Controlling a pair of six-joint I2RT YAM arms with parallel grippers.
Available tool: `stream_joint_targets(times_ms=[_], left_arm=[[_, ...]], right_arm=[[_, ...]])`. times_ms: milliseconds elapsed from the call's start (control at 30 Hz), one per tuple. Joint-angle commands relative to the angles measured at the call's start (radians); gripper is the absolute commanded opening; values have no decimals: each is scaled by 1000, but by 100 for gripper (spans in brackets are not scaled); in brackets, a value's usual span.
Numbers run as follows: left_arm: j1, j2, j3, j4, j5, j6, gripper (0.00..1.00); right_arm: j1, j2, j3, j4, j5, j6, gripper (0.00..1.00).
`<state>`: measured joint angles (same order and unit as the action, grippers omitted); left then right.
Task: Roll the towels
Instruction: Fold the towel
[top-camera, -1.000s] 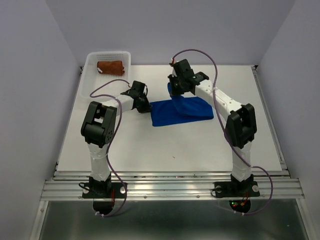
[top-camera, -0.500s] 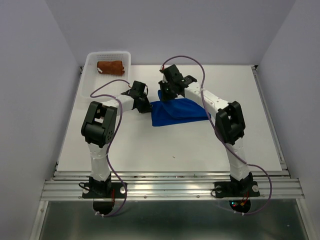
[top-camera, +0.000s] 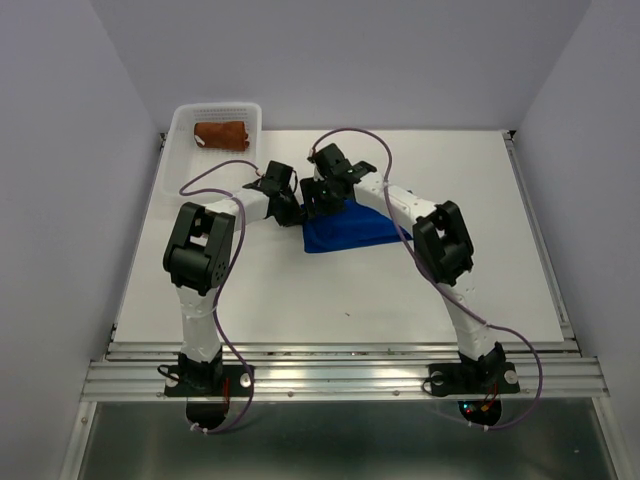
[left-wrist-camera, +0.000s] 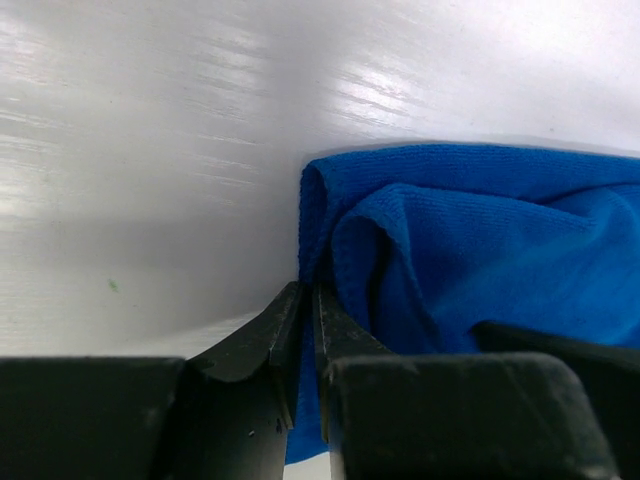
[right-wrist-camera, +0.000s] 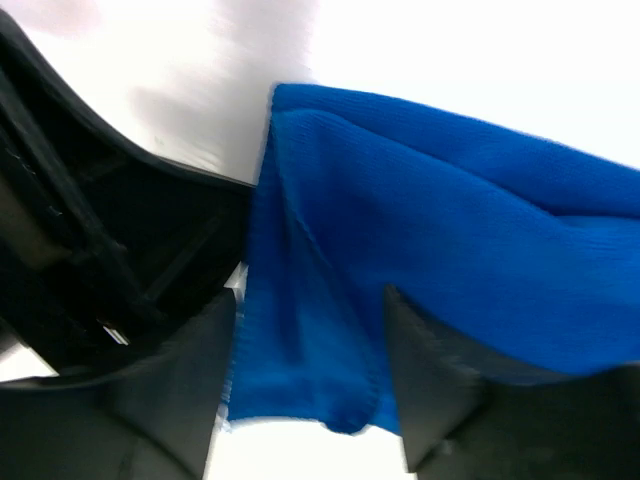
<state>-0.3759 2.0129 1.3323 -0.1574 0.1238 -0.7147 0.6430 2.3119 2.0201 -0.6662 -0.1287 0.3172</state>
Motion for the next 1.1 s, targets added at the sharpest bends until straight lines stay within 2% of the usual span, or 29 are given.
stream_joint_targets(times_ms=[0,67,167,200,233,267,400,500,600,833,1067], left_arm=[[-6,-32,21,-90,-75,-2,22],[-6,-46,22,-105,-82,-6,25],[-4,-72,31,-136,-110,-9,29],[-4,-81,31,-161,-118,-9,29],[-3,-95,30,-175,-177,-17,35],[-3,-117,33,-204,-191,-19,45],[-4,-160,67,-254,-210,-2,67],[-9,-178,114,-261,-181,9,72],[-35,-180,177,-234,-130,38,85],[-152,27,471,-238,22,161,88],[-215,173,559,-278,63,225,88]], right_arm=[[7,-71,22,36,-51,-41,70],[7,-129,-13,42,-29,-47,78],[-34,-225,-79,51,-19,-40,83],[-51,-250,-105,68,-26,-24,92],[-69,-279,-171,82,-35,-23,99],[-106,-334,-207,115,-38,-20,100],[-216,-443,-365,177,-43,-12,100],[-287,-459,-418,183,-72,10,100],[-377,-416,-419,189,-90,-1,100],[-437,-226,-296,205,-187,-53,100],[-456,-140,-276,203,-167,-20,100]])
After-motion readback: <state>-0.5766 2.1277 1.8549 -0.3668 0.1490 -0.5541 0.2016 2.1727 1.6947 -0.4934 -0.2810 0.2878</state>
